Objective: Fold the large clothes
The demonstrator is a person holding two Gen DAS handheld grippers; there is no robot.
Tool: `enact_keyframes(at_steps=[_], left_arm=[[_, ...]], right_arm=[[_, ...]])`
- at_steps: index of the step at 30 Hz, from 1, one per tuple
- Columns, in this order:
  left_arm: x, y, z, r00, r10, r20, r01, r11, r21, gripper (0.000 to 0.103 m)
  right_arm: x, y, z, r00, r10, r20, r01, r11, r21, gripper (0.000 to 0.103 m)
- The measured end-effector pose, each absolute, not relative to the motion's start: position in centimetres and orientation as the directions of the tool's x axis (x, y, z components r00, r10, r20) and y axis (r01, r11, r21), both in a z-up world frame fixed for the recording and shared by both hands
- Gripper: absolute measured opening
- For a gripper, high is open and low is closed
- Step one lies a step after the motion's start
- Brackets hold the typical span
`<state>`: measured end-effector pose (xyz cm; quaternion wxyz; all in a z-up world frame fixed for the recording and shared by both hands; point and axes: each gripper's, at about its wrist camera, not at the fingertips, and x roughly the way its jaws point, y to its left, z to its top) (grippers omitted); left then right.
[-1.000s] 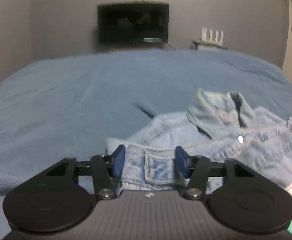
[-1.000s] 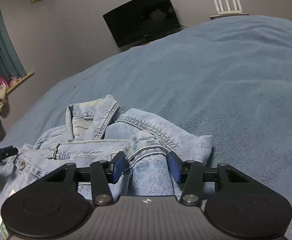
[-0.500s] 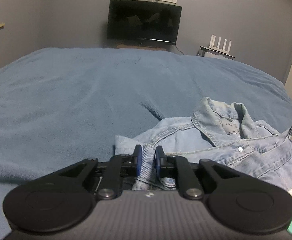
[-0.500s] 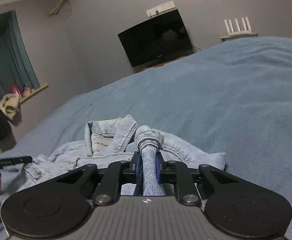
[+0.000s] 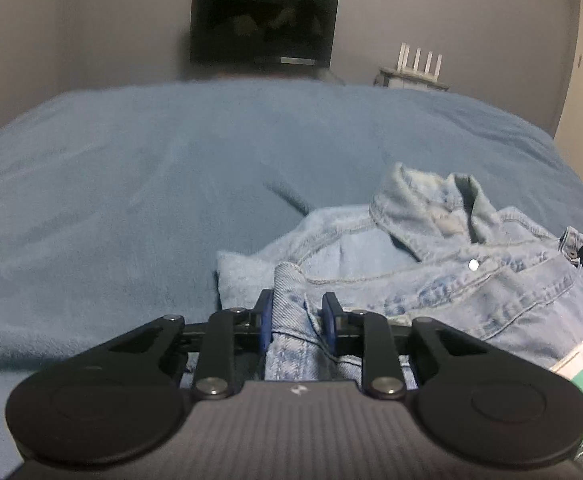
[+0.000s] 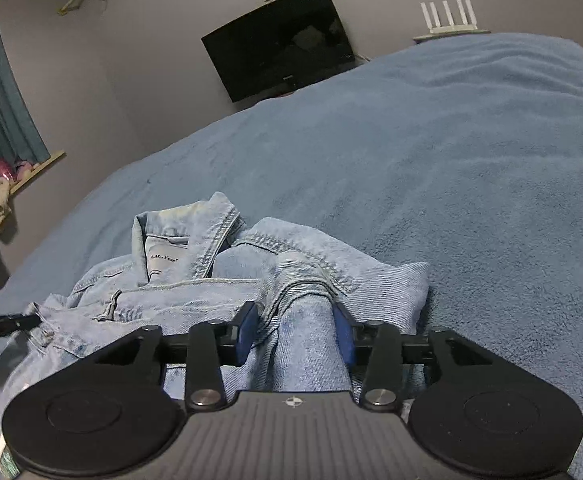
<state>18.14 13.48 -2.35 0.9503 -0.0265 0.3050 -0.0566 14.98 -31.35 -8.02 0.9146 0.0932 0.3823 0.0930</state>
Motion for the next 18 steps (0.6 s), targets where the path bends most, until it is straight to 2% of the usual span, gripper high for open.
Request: enact_keyframes(at_steps=[1, 5, 10, 13, 15, 17, 18], left_arm=[[17.9, 13.3, -2.1, 0.826, -0.107, -0.553, 0.080, 0.994, -0.073, 0.021], [18.1, 13.0, -1.6, 0.859, -0.043, -0.511, 0.015, 0.998, -0.060, 0.021], [20.4, 12.0, -4.1, 0.800, 0.061, -0.596, -0.031, 0.998, 0.061, 0.024], [20.5, 11.5, -4.4, 0.794, 0.116, -0.597, -0.058, 0.992, 0.114, 0.036], [20.3, 11.2, -3.7, 0.787, 0.162, -0.595, -0.081, 0.984, 0.161, 0.058], [19.6, 11.3, -2.7, 0.786, 0.181, -0.591, -0.079, 0.978, 0.194, 0.066], [19.0, 11.4, -2.3, 0.791, 0.174, -0.587, -0.070, 0.978, 0.196, 0.067]], right_arm=[[14.6, -31.1, -7.6, 0.709, 0.235, -0.665, -0.110, 0.968, 0.225, 0.024], [13.6, -30.5, -5.8, 0.796, 0.177, -0.579, -0.100, 0.982, 0.163, 0.019], [14.4, -29.6, -8.1, 0.753, 0.074, -0.654, -0.071, 0.997, 0.031, 0.022], [14.7, -30.0, -8.8, 0.746, 0.040, -0.665, -0.039, 0.999, 0.016, 0.029], [14.5, -30.3, -8.6, 0.755, 0.008, -0.655, -0.014, 1.000, -0.004, 0.042], [14.3, -30.8, -8.3, 0.754, 0.014, -0.656, -0.002, 1.000, 0.019, 0.043], [14.0, -30.7, -8.0, 0.759, 0.004, -0.651, 0.007, 1.000, 0.014, 0.044]])
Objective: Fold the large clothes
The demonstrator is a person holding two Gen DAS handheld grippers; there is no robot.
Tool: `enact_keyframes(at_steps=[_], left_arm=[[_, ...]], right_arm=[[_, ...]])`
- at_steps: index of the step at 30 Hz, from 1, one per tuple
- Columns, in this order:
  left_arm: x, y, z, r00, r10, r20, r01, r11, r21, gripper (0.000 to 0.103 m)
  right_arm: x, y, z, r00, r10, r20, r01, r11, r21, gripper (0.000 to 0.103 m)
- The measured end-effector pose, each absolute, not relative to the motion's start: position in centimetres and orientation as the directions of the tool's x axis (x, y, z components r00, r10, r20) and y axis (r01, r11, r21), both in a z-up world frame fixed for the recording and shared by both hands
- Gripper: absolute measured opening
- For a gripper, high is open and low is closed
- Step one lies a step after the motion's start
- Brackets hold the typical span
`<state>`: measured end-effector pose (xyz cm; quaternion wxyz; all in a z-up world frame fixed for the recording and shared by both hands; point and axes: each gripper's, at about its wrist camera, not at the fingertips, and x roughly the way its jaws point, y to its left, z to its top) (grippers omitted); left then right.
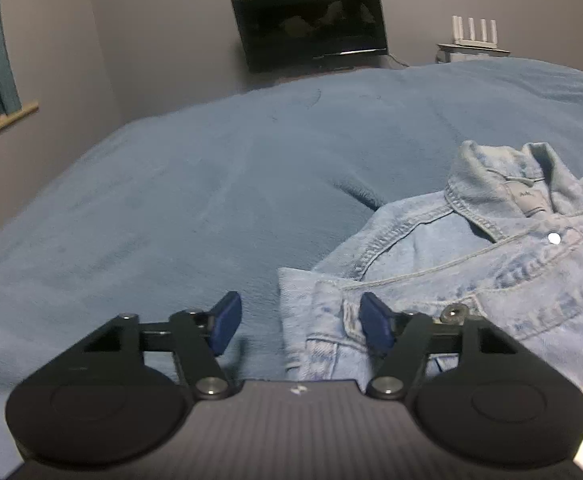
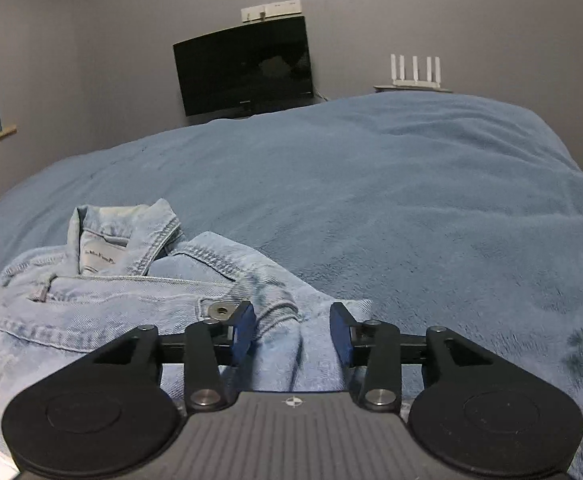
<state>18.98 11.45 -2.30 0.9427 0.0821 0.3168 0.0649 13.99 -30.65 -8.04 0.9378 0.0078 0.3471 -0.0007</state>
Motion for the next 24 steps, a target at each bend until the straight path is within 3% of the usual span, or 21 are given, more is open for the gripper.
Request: enact_keyframes(at_steps=[4, 9, 14, 18, 23, 24], left_arm=[[14.9, 10.3, -0.2, 0.813, 0.123, -0.570, -0.034, 0.986, 0.165, 0.068], [8.7, 6.7, 0.0, 0.810, -0.022, -0.586, 0.079, 0.994, 0.071, 0.071], [6.0, 3.3, -2.0, 0.779, -0.120, -0.616, 0.133, 0.991, -0.025, 0.072], [5.2, 2.0, -3.5, 0.775, -0.050, -0.630, 0.156, 0.981, 0.114, 0.075], [4.0, 5.6, -4.6, 0.763, -0.015, -0.647, 0.102, 0.990, 0.097, 0.078], [3.8, 6.3, -4.8, 0.760, 0.006, -0.650, 0.076, 0.992, 0.099, 0.081]], right_arm=[[11.5, -30.1, -5.7, 0.799, -0.012, -0.601, 0.017, 1.000, 0.003, 0.059], [7.0, -26.5, -3.3, 0.809, 0.154, -0.568, -0.126, 0.988, 0.089, 0.062], [3.4, -19.7, -4.8, 0.732, 0.275, -0.623, -0.300, 0.952, 0.069, 0.062], [1.8, -15.9, -7.4, 0.703, 0.165, -0.692, -0.322, 0.941, -0.103, 0.057], [0.9, -19.6, -7.4, 0.725, -0.032, -0.688, -0.129, 0.975, -0.181, 0.056], [0.7, -20.6, -7.0, 0.719, -0.031, -0.694, -0.100, 0.984, -0.148, 0.048]])
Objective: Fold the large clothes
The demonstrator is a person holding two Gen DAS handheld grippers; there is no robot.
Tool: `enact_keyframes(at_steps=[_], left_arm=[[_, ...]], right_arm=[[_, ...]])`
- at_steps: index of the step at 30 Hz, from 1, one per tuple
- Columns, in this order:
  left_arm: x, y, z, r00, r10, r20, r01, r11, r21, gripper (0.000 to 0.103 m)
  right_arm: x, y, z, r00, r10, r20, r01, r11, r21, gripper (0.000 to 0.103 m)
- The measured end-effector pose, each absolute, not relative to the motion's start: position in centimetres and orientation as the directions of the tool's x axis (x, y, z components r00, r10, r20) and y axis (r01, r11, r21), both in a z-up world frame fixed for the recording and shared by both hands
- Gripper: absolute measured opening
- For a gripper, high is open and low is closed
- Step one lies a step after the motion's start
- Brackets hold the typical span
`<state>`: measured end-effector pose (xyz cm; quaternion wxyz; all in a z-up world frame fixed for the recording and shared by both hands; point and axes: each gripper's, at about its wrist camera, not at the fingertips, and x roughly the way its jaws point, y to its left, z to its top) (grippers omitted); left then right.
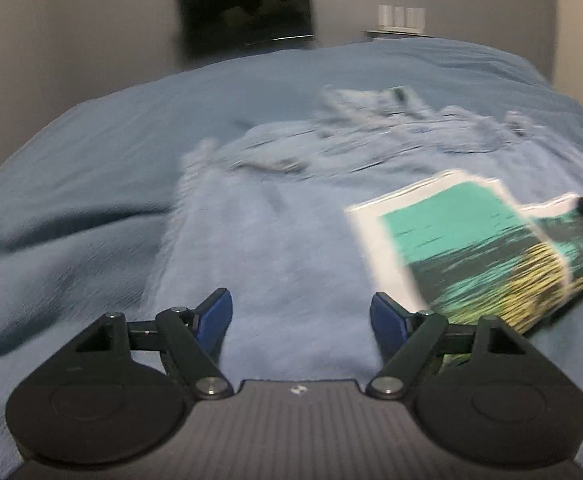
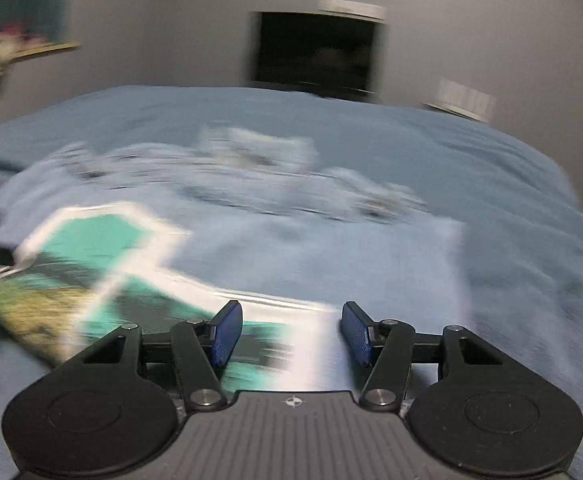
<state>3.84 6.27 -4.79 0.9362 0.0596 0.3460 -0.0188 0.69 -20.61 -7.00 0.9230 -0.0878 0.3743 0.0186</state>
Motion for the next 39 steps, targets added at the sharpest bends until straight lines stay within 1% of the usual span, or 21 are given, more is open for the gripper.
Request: enact_keyframes(at_steps=[1, 2, 3, 5, 7, 8, 9, 11, 13, 15, 17, 20, 24, 28, 30, 32, 33, 35, 36, 38, 39], left_arm=[[3.7, 6.9, -4.9, 0.756, 0.003, -0.655, 0.063, 0.995, 0.078, 0.081], [3.7, 7.3, -4.8, 0.751, 0.000, -0.660, 0.051, 0.997, 0.058, 0.082], [3.8, 7.7, -4.8, 0.744, 0.009, -0.668, 0.030, 0.999, 0.046, 0.088], [3.7, 8.6, -4.9, 0.735, 0.028, -0.677, -0.019, 1.000, 0.021, 0.090], [3.2, 9.1, -4.8, 0.744, 0.024, -0.668, -0.040, 0.999, -0.008, 0.090], [3.1, 9.2, -4.5, 0.749, 0.025, -0.662, -0.045, 0.999, -0.013, 0.090], [2.6, 9.0, -4.0, 0.764, 0.030, -0.645, -0.050, 0.999, -0.013, 0.090], [1.7, 8.0, -2.4, 0.823, 0.025, -0.568, -0.040, 0.999, -0.014, 0.090], [1.3, 6.4, -0.9, 0.873, -0.028, -0.487, 0.027, 1.000, -0.010, 0.090], [1.7, 4.0, -0.1, 0.892, -0.082, -0.445, 0.102, 0.995, 0.021, 0.090], [3.0, 1.4, 0.1, 0.880, -0.136, -0.455, 0.183, 0.981, 0.060, 0.090], [5.3, -1.4, -0.9, 0.859, -0.177, -0.481, 0.242, 0.967, 0.077, 0.090], [8.3, -3.1, -2.0, 0.862, -0.142, -0.487, 0.225, 0.968, 0.116, 0.089], [12.4, -2.5, -2.0, 0.861, -0.114, -0.496, 0.201, 0.971, 0.126, 0.088], [14.1, -2.4, -2.5, 0.835, -0.129, -0.535, 0.232, 0.964, 0.129, 0.083], [15.3, -2.7, -3.9, 0.782, -0.148, -0.605, 0.296, 0.943, 0.152, 0.077], [15.5, -2.8, -4.5, 0.773, -0.153, -0.615, 0.317, 0.934, 0.166, 0.077], [16.0, -2.3, -5.4, 0.765, -0.173, -0.620, 0.329, 0.933, 0.145, 0.078], [16.3, -1.8, -5.8, 0.759, -0.183, -0.625, 0.316, 0.943, 0.108, 0.082], [16.9, -0.8, -6.8, 0.750, -0.208, -0.628, 0.293, 0.955, 0.034, 0.084], [16.8, -0.5, -7.2, 0.752, -0.216, -0.623, 0.294, 0.956, 0.024, 0.084]], right_arm=[[0.5, -21.3, -6.7, 0.715, -0.030, -0.699, -0.074, 0.990, -0.118, 0.043], [0.2, -21.7, -6.4, 0.714, -0.029, -0.700, -0.056, 0.994, -0.099, 0.043], [-0.2, -21.9, -6.2, 0.717, -0.035, -0.697, -0.044, 0.995, -0.095, 0.043], [-1.3, -22.0, -5.9, 0.725, -0.057, -0.686, -0.012, 0.995, -0.095, 0.044], [-1.8, -22.3, -5.6, 0.726, -0.083, -0.682, 0.036, 0.996, -0.083, 0.055], [-2.5, -22.8, -5.2, 0.733, -0.085, -0.675, 0.066, 0.996, -0.053, 0.056], [-3.0, -23.2, -4.8, 0.740, -0.080, -0.668, 0.092, 0.996, -0.017, 0.056], [-4.9, -23.5, -3.5, 0.779, -0.039, -0.626, 0.093, 0.994, 0.054, 0.056], [-5.8, -22.3, -2.8, 0.807, -0.005, -0.590, 0.040, 0.998, 0.047, 0.057], [-5.8, -20.5, -2.9, 0.828, 0.037, -0.560, -0.041, 0.999, 0.006, 0.056], [-5.3, -18.8, -3.4, 0.830, 0.059, -0.554, -0.098, 0.994, -0.040, 0.056], [-4.4, -17.1, -4.9, 0.815, 0.093, -0.572, -0.160, 0.985, -0.067, 0.052], [-4.1, -15.1, -6.0, 0.781, 0.174, -0.600, -0.268, 0.961, -0.070, 0.046], [-3.9, -13.5, -5.9, 0.756, 0.275, -0.595, -0.358, 0.933, -0.024, 0.042], [-3.6, -12.9, -5.9, 0.745, 0.319, -0.586, -0.389, 0.921, 0.007, 0.040], [-3.1, -12.3, -6.5, 0.724, 0.322, -0.610, -0.399, 0.917, 0.010, 0.032], [-2.8, -12.1, -7.1, 0.704, 0.319, -0.634, -0.394, 0.919, 0.024, 0.024], [-2.2, -12.4, -8.2, 0.683, 0.315, -0.659, -0.373, 0.926, 0.056, 0.024], [-2.2, -12.4, -8.4, 0.679, 0.315, -0.663, -0.368, 0.928, 0.065, 0.024], [-1.7, -12.3, -9.0, 0.667, 0.315, -0.676, -0.365, 0.928, 0.072, 0.024], [-1.8, -12.3, -9.4, 0.661, 0.311, -0.682, -0.367, 0.928, 0.067, 0.025]])
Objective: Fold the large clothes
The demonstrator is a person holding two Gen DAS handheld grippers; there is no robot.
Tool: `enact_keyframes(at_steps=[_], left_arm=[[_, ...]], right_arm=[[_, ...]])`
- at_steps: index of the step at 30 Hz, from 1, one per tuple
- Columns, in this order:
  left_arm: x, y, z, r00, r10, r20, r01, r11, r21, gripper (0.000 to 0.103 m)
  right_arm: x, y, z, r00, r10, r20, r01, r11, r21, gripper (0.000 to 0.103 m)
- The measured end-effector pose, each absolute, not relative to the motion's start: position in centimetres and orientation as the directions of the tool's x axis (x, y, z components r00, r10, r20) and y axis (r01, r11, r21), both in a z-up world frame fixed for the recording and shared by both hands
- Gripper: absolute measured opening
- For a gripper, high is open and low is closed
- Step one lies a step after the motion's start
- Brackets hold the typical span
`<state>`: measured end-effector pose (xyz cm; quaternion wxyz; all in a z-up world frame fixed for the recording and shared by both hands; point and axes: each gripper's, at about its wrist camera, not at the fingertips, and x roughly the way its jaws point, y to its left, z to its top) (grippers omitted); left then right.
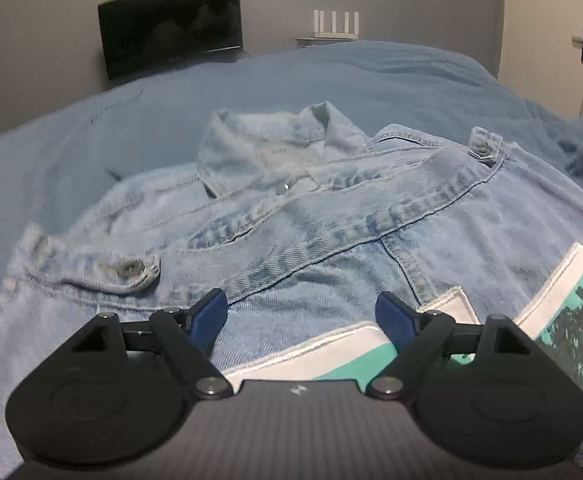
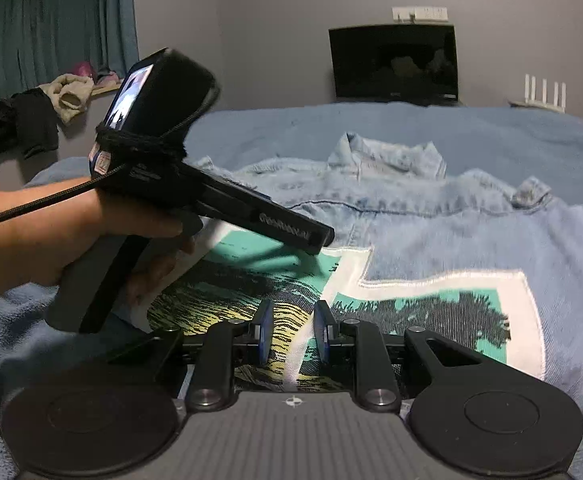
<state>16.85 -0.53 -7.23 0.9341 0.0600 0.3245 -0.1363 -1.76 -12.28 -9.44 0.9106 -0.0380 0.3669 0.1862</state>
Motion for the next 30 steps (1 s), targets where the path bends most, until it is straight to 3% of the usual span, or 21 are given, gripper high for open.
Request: enact_keyframes(at_steps=[7, 11, 13, 15, 18, 22, 25, 30], left_arm=[[16.3, -1.0, -7.2, 0.766, -0.189, -0.615, 0.279, 0.959, 0.053, 0.086], [15.1, -1.1, -5.7, 0.768, -0.152, -0.622, 0.240, 0.969, 0.060, 0.089], [13.7, -0.9, -4.7, 0.767, -0.167, -0.620, 0.252, 0.966, 0.052, 0.089], [11.7, -0.7, -3.9, 0.776, -0.163, -0.609, 0.256, 0.964, 0.068, 0.089], [8.1, -0.3, -3.3, 0.789, -0.167, -0.592, 0.257, 0.964, 0.072, 0.090], [5.5, 0.0, -4.0, 0.783, -0.205, -0.587, 0.268, 0.963, 0.020, 0.090], [5.3, -0.7, -4.4, 0.792, -0.210, -0.574, 0.262, 0.965, 0.010, 0.090], [5.6, -1.8, -5.4, 0.779, -0.232, -0.582, 0.284, 0.959, -0.002, 0.089]], right_arm=[[-1.7, -10.8, -11.3, 0.677, 0.277, -0.682, -0.396, 0.918, -0.019, 0.027], [-2.2, -11.9, -10.7, 0.679, 0.311, -0.665, -0.378, 0.925, 0.046, 0.028], [-2.6, -13.5, -9.7, 0.661, 0.365, -0.656, -0.349, 0.923, 0.162, 0.045], [-3.3, -15.4, -8.2, 0.647, 0.409, -0.644, -0.293, 0.913, 0.285, 0.056], [-4.5, -17.9, -6.4, 0.667, 0.369, -0.648, -0.136, 0.915, 0.381, 0.076], [-6.8, -22.4, -6.1, 0.701, 0.308, -0.644, 0.120, 0.839, 0.531, 0.077], [-7.0, -24.4, -7.7, 0.699, 0.245, -0.672, 0.267, 0.783, 0.562, 0.077], [-7.0, -25.4, -9.6, 0.746, 0.135, -0.652, 0.348, 0.755, 0.555, 0.076]])
